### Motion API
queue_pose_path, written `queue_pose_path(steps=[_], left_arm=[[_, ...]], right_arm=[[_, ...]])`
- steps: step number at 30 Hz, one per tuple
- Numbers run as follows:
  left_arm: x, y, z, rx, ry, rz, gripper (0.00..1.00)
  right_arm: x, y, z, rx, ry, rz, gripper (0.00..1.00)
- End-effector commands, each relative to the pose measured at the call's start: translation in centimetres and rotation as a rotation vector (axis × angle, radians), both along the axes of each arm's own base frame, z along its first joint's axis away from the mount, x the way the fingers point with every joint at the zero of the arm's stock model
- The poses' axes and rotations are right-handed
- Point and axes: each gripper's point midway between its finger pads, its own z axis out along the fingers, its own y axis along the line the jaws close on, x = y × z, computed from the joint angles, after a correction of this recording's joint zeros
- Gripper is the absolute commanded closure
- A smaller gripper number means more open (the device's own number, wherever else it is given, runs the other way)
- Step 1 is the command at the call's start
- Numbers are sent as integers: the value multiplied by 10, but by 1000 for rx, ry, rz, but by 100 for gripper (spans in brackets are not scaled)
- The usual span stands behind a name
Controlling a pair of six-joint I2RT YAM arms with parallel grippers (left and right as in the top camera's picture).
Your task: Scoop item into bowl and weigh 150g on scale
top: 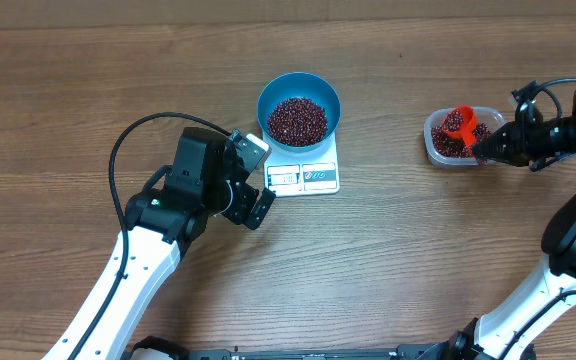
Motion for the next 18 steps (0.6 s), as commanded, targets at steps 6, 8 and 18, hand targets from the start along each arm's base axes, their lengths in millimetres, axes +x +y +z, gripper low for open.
queue_pose_path(steps=[6,8,18], left_arm=[[1,2,-2,1,8,16,0],[1,2,-2,1,9,16,0],[1,2,-3,1,9,16,1]], right_arm=[[4,12,17,96,-93,28,96],[5,14,21,116,-106,30,96],[17,33,45,221,-188,15,96]])
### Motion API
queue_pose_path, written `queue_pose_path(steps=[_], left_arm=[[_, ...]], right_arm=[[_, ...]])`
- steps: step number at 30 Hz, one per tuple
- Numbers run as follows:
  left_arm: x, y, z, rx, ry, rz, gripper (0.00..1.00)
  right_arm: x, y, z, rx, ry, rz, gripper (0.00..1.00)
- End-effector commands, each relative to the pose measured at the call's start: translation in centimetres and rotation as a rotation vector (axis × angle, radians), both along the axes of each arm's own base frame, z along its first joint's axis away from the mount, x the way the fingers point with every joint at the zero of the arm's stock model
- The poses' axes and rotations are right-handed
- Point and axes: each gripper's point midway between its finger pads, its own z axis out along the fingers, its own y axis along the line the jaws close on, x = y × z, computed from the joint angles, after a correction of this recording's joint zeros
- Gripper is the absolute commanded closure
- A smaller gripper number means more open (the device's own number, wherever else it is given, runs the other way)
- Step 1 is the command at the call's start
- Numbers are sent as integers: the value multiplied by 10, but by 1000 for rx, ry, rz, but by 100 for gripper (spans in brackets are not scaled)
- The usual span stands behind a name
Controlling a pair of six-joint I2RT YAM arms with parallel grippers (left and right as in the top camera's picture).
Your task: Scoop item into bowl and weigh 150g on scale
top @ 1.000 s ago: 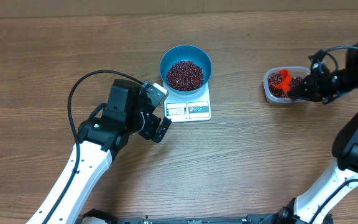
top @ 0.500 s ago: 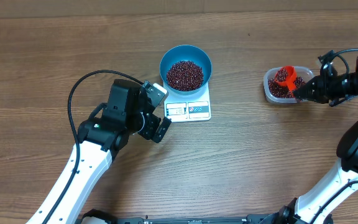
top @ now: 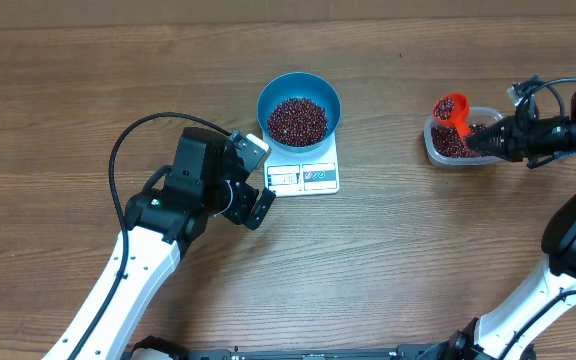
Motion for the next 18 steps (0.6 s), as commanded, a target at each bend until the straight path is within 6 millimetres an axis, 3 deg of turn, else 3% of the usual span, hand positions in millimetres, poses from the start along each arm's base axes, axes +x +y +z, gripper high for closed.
queue_pose_path(steps=[1,10,18], left_arm=[[1,2,-2,1,8,16,1],[1,2,-2,1,9,16,1],[1,2,-2,1,9,16,0]], right_arm=[[12,15,20,64,-89,5,96],[15,76,33,116,-121,136,96],[19,137,56,116,-179,279,96]])
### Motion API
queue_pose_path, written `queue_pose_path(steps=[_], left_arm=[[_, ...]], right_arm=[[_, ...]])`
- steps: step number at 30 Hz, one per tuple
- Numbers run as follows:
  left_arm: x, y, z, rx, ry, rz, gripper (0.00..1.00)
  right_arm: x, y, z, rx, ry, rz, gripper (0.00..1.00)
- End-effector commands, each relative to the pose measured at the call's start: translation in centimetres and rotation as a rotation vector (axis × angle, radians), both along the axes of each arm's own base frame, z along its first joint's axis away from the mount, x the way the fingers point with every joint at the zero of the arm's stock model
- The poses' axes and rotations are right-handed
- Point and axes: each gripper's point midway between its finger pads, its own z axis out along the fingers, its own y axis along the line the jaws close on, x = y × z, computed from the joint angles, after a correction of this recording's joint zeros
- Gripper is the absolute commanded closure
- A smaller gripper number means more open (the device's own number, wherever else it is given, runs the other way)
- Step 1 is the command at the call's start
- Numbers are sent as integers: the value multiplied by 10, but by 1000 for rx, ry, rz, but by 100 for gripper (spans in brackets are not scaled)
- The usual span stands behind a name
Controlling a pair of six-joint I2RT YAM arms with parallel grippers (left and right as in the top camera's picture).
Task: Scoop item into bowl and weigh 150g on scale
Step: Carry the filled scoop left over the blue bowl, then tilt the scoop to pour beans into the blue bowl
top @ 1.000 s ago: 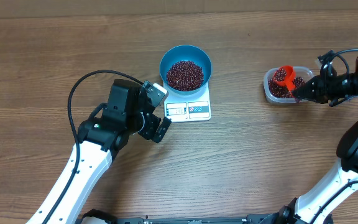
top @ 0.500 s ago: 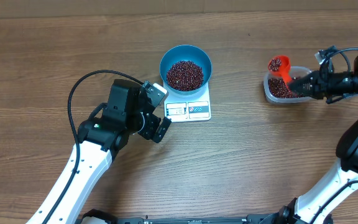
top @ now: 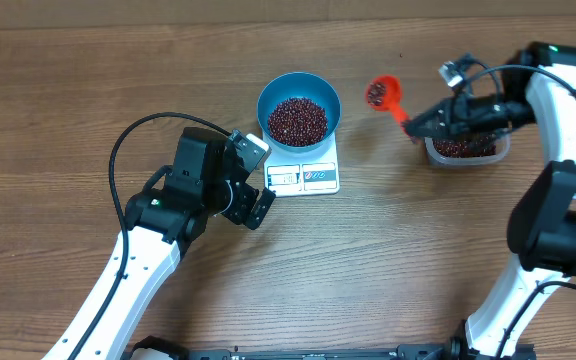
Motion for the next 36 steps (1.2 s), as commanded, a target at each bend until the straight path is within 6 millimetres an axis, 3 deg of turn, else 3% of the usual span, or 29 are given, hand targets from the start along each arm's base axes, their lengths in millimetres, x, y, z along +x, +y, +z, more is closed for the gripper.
queue_pose_path(steps=[1,5,13,24,36], left_arm=[[1,2,-2,1,8,16,0],[1,2,-2,1,8,16,0],[1,2,-2,1,9,16,0],[1,2,-2,1,8,16,1],[1,2,-2,1,8,16,1]], right_arm=[[4,25,27,23,-88,47,96],[6,43,27,-41,-78,76,96],[13,77,5,-255,-67,103,96],[15,96,-22,-506,-96,114,96],[25,112,-8,-681,-252,124,96]])
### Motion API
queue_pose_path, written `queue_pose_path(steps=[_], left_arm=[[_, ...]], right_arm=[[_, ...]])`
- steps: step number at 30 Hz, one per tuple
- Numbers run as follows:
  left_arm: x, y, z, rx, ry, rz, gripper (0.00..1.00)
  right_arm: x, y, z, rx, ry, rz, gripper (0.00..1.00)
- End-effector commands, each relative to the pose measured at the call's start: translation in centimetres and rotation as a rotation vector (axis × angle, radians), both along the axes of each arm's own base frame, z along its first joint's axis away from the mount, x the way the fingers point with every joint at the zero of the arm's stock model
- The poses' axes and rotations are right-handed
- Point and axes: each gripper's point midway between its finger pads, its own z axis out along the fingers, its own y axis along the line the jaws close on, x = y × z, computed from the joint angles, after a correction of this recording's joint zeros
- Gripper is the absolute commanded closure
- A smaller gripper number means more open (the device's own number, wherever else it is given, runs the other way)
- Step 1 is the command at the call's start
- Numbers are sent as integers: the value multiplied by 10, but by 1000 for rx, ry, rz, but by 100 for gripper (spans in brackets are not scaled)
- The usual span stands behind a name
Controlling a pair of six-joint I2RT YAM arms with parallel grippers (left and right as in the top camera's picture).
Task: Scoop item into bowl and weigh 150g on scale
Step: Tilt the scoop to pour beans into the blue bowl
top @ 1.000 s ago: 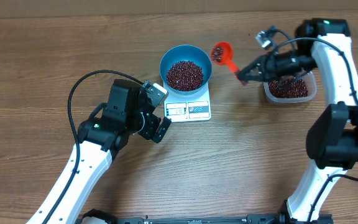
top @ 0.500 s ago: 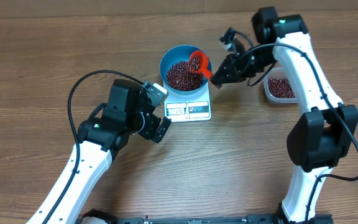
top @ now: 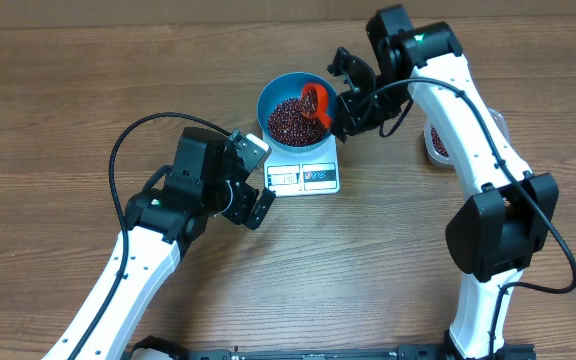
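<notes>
A blue bowl (top: 272, 93) of dark red beans (top: 288, 120) stands on a small white scale (top: 304, 176) at the table's middle back. My right gripper (top: 332, 113) is shut on the handle of an orange scoop (top: 314, 98), whose cup hangs tilted over the bowl's right side. A clear tub of beans (top: 434, 145) sits at the right, mostly hidden behind the right arm. My left gripper (top: 258, 180) rests open just left of the scale, holding nothing.
The right arm (top: 468, 110) reaches across the back right of the wooden table (top: 68, 100). A black cable (top: 128, 150) loops off the left arm at the left.
The right gripper has moved left with the scoop, from midway between tub and bowl to over the bowl's right side, and the scoop is now tipped. The left arm is unchanged.
The right gripper held the orange scoop down in the bean tub. It then had the scoop raised at the tub's rim, then loaded with beans between tub and bowl, and now tipped over the bowl. The left gripper stayed open by the scale throughout.
</notes>
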Motion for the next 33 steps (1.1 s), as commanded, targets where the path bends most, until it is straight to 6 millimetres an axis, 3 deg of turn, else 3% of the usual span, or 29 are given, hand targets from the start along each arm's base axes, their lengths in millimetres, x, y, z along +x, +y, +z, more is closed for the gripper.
queue_pose_path(steps=[1,33], left_arm=[[1,2,-2,1,9,16,0],[1,2,-2,1,9,16,1]], right_arm=[[8,-1,19,-77,-103,-11,96],[16,-2,14,-208,-190,10,96]])
